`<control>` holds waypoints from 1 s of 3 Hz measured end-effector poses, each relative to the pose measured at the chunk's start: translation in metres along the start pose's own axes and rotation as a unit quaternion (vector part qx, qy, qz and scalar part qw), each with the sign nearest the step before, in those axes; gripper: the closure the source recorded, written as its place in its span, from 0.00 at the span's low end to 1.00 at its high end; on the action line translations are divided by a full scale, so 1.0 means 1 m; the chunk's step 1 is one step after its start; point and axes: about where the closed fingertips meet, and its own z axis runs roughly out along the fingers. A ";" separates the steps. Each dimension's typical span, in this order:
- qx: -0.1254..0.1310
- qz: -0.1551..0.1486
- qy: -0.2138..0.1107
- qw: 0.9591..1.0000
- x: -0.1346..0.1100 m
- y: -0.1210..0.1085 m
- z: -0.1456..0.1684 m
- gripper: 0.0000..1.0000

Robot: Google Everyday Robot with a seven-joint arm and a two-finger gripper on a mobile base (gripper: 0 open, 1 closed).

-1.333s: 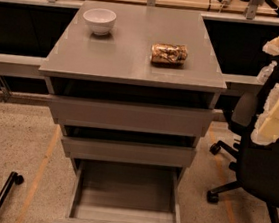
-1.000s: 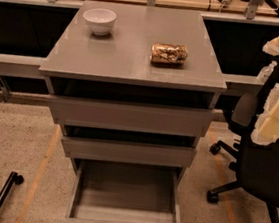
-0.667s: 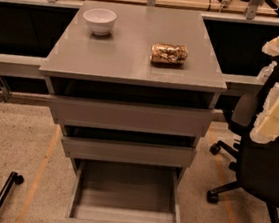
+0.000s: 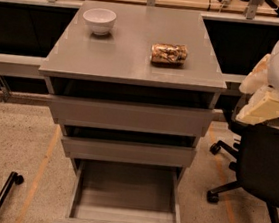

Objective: Close bottom drawer

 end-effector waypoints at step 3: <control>0.037 0.010 -0.044 0.998 0.011 -0.001 0.107 1.00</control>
Offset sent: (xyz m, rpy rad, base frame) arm 0.0606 -0.0051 -0.1739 0.1438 -0.0812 -0.0499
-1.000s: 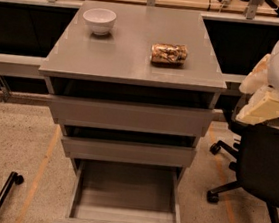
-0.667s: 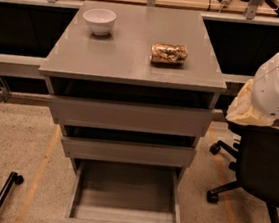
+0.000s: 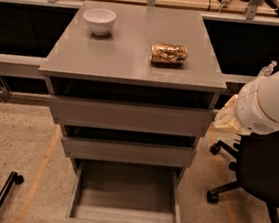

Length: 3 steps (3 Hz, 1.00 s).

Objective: Close bottom drawer

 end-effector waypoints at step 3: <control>-0.095 -0.018 0.025 0.995 0.034 0.071 0.108 1.00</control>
Offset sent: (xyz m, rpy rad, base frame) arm -0.0220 0.0118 -0.1504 -0.0648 0.2389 0.0938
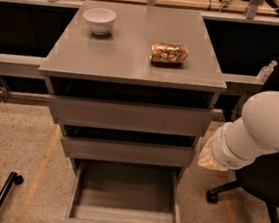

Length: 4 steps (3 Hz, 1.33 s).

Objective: Close bottom drawer

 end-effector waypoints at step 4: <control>-0.033 0.034 -0.016 0.999 0.023 0.043 0.109 1.00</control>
Offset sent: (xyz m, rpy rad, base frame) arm -0.0019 -0.0011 -0.0490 -0.0118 0.0549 -0.0112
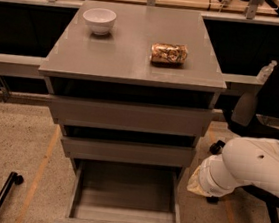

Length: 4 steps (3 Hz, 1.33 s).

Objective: Close bottom drawer

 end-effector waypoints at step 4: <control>-0.032 0.046 -0.050 0.997 0.024 0.017 0.112 1.00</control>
Offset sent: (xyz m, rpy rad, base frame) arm 0.0288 0.0101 -0.1672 0.3131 0.0722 -0.1078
